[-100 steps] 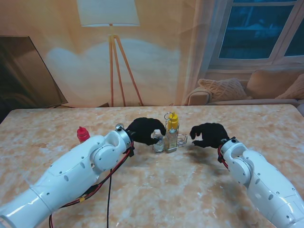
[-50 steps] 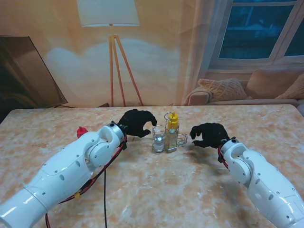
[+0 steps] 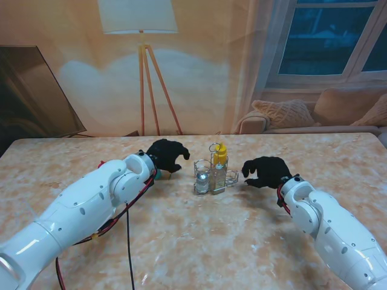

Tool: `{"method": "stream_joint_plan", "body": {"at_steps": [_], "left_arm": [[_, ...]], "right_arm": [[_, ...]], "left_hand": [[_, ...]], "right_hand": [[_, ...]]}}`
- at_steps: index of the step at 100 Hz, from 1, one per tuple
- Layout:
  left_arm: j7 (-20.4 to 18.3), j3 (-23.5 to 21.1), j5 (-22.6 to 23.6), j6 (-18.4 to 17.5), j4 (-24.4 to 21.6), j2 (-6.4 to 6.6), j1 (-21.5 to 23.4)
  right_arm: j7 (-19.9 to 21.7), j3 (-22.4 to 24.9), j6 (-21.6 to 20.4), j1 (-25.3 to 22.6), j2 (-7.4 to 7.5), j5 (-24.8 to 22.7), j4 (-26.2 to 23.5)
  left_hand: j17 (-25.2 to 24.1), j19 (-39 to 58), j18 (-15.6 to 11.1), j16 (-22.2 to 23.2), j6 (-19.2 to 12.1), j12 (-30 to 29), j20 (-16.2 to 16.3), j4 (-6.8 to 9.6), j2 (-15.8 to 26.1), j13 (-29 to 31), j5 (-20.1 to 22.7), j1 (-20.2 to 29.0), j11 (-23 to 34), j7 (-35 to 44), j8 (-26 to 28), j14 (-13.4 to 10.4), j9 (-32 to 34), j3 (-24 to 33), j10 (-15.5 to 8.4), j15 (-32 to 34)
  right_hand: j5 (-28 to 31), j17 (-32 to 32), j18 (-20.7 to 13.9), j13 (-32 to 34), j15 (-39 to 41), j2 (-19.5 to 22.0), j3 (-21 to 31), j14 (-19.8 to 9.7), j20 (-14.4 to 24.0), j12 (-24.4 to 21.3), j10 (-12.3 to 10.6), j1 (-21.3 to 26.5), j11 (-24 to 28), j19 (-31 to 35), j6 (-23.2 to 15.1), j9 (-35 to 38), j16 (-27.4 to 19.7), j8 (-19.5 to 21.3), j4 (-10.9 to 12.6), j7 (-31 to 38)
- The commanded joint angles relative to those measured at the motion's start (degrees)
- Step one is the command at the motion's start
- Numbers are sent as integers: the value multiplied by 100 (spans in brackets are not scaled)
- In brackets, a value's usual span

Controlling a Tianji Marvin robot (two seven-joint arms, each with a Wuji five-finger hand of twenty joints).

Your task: Place the seasoning bottles into the rack

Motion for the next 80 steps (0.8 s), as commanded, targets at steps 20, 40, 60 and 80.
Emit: {"method": "stream_joint_plan", "body": {"at_steps": [20,40,60,80], "left_arm": [[-639,267,-138,-33,139,68,-335],[-1012,396,-120,-119,171,149,-505],[-1099,405,120,-262,148,233,-565],[-1239,386,259,-409,159,307,-625]], "right_arm": [[71,6,9,-44,-18,-16,5],[61,28,7,-57,-16,-25,2],[66,26,0,-52,-16,-22,5],[77,17,-2,-42,-17,-10,13]], "left_hand": [[-174,-291,85,-585,236,-332,-589,57,-199,-363,-198,-196,-311,-671,-295,271,-352,246,280,-350],[-348,-390,171,-765,235,-439,-824,28,-350,-572,-213,-406,-458,-849,-319,363,-527,367,253,-430],[-378,-402,232,-784,130,-447,-867,14,-508,-591,-225,-478,-496,-902,-321,518,-611,458,104,-421],[-311,-385,255,-811,0,-438,-902,-16,-657,-573,-306,-488,-506,-909,-316,606,-755,577,-119,-412]], "right_hand": [[44,-33,73,35,52,-67,130,-49,-54,40,30,68,58,114,-53,88,-6,0,42,47],[41,-31,77,35,52,-73,134,-49,-55,41,19,65,60,113,-53,89,-6,-2,39,46],[35,-25,77,36,51,-72,135,-52,-54,39,25,60,56,114,-55,82,-6,-5,36,41],[38,-31,73,35,49,-78,138,-51,-54,40,22,58,59,112,-63,91,-6,-4,34,43]]}}
